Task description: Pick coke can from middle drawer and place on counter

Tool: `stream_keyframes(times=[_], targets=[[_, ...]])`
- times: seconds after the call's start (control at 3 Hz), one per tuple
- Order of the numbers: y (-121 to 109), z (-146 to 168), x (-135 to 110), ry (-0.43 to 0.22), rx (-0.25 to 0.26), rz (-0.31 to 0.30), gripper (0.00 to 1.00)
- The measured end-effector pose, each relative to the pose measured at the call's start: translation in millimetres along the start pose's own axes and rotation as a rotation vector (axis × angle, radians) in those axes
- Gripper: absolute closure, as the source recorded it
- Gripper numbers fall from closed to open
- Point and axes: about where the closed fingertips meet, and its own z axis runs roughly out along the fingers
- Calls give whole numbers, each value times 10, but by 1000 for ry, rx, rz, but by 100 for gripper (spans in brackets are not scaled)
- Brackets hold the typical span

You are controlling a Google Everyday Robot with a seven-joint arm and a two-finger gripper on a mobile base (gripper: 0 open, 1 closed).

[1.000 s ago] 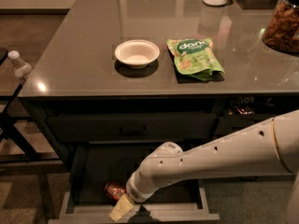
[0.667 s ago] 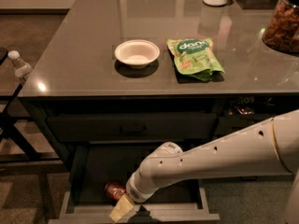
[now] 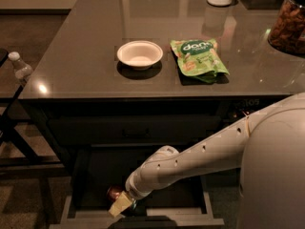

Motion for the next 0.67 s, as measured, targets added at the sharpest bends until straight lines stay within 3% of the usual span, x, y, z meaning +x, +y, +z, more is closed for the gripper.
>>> stream_keyframes(times=[0.67], targets=[[-83,218,24,-13,-3,-22,0]])
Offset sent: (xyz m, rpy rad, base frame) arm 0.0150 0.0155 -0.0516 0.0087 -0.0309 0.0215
